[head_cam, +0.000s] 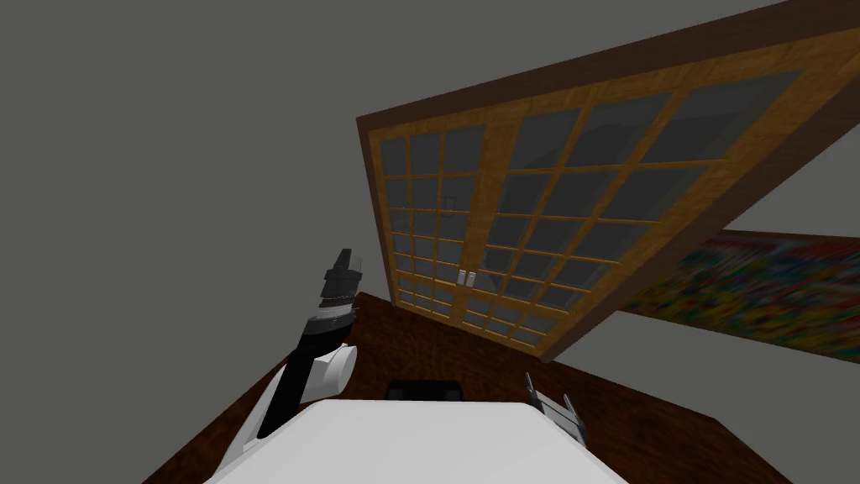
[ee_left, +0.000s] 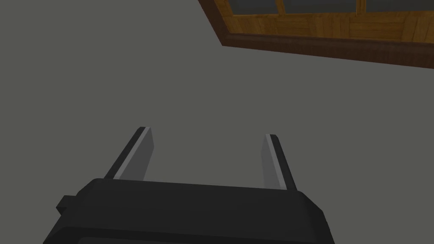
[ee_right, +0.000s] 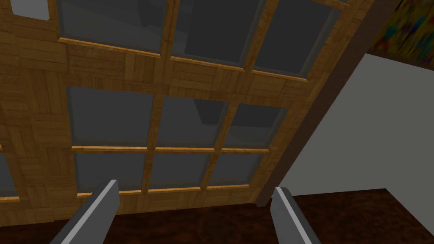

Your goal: Pull the door open

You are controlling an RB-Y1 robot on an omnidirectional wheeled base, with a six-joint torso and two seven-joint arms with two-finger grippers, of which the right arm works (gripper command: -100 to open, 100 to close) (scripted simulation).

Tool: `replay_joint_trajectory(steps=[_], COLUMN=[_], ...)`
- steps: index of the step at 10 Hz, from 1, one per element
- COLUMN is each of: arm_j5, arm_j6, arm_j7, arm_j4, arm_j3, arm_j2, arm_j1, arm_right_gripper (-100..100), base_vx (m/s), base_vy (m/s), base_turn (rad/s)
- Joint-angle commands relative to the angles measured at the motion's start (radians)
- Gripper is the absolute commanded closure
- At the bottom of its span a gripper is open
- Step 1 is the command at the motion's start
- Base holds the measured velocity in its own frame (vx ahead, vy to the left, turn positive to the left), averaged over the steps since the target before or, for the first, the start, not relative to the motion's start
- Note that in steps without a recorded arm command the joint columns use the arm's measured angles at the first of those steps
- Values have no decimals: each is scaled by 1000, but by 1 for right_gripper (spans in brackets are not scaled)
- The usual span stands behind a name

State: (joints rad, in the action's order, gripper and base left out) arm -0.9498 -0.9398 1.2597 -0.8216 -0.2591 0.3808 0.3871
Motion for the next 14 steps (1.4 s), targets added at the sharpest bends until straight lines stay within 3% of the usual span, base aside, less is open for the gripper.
replay_joint_trajectory(steps=[1,2,5,14], arm_j5=[-11,-17,-17,3], arm_j6=[2,2,2,3], arm_j7=[15,32,44,64], arm_j4=[28,50,54,9], arm_j3=[16,27,29,9], arm_j2=[17,30,34,20], arm_j1=[13,1,-27,-159], arm_right_gripper=[-100,-100,-100,-100], base_vx=[-56,55,149,193], base_vy=[-20,-8,-28,-31], base_turn=[-18,77,75,113])
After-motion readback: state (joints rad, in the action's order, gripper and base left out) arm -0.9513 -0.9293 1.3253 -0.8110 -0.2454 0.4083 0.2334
